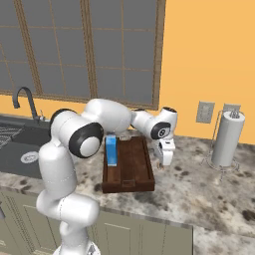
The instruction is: Take out the milk from the fridge and place it on the tray on the counter. Then take the sugar cube near the tray and place it in the tray.
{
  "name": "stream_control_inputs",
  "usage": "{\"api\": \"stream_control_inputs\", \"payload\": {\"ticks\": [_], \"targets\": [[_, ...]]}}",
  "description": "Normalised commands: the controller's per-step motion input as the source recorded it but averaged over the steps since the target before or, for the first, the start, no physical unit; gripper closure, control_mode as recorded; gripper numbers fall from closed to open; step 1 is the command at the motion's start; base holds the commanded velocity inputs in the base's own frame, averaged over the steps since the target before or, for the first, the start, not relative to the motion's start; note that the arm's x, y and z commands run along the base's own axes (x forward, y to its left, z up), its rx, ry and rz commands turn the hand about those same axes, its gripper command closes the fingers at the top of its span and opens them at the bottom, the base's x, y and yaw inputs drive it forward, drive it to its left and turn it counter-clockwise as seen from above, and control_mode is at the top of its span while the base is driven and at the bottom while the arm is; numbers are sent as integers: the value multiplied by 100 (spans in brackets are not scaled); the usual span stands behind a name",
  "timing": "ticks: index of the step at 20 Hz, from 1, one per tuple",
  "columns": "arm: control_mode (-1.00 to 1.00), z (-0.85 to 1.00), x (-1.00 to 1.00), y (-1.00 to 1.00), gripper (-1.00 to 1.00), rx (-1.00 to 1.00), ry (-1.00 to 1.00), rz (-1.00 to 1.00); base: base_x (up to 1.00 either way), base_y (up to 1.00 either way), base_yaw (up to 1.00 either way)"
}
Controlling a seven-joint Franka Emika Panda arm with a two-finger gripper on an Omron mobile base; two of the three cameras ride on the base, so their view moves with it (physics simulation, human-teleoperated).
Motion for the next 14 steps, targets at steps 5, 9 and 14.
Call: {"api": "stream_control_inputs", "payload": {"ticks": [5, 9, 14], "targets": [[-100, -38, 15, 0, -100, 0, 0, 0, 0, 0, 0], [-100, -32, 13, -8, -100, -2, 0, 0, 0, 0, 0], [-100, -16, 13, -26, -100, -2, -1, 0, 0, 0, 0]]}}
